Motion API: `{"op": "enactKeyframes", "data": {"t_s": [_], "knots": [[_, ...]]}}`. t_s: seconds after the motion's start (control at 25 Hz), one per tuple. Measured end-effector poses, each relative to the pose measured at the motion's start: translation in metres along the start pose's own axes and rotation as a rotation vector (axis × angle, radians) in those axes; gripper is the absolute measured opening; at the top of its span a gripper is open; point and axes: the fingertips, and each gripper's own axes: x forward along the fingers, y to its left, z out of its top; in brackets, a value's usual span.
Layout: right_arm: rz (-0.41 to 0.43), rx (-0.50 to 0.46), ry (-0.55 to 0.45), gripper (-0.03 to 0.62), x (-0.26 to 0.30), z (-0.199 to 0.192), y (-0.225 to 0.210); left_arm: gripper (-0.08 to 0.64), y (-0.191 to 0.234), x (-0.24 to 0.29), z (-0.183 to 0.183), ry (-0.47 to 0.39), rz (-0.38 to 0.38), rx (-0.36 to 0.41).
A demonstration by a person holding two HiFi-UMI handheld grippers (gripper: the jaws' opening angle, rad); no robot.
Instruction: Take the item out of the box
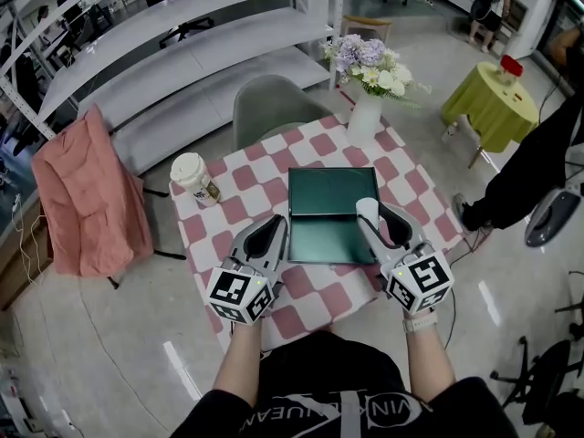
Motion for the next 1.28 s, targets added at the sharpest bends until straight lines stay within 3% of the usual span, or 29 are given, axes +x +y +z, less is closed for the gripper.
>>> {"op": "enactKeyframes", "data": {"t_s": [0.6,1.28], "knots": [[-0.039,0.000,-0.049,0.167,-0.003,0.013,-0.005,0.025,-0.001,0.000,0.015,-0.030,0.000,0.021],[-0.072,-0.001,-0.072,0.166,-0.004,0.013,-0.011,0.025,0.005,0.007,0.004,0.004,0.003,0.007]]}}
